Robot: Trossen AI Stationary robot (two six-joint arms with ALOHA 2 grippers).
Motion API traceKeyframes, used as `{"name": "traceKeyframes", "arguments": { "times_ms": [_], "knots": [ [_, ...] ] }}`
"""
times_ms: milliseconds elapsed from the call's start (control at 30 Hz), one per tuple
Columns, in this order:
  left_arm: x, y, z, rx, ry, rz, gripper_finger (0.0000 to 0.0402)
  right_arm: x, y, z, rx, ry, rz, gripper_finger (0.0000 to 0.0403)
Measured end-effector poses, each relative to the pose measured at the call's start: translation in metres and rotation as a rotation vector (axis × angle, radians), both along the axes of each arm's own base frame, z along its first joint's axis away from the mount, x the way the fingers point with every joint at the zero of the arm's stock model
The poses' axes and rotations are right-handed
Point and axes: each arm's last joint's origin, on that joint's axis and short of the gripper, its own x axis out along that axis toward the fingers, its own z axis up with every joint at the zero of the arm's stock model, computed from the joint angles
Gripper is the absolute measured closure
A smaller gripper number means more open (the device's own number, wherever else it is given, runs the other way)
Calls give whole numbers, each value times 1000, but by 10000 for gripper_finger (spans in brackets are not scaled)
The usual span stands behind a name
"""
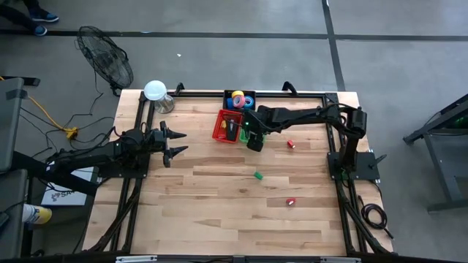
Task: Pick and place Stapler, Stapler remover, tape
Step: Put the light blue staple remover into the green bin, then put the top small red stapler into the red bin
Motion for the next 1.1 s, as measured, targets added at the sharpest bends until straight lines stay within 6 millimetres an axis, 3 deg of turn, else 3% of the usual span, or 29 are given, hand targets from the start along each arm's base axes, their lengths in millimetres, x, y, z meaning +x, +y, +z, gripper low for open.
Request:
{"name": "traceKeyframes", "arguments": {
  "times_ms": [200, 400, 800, 1100],
  "knots": [
    [0, 0, 0, 0, 0, 0, 167, 0, -1, 4, -32, -28, -75, 144],
    [0, 0, 0, 0, 0, 0, 167, -14, 0, 20, -78, -27, -248, 143],
    [0, 0, 0, 0, 0, 0, 167, -57, 11, 30, -15, 219, -524, 142],
    [0, 0, 0, 0, 0, 0, 167, -72, 16, 23, 74, 352, -573, 141]
  ]
}}
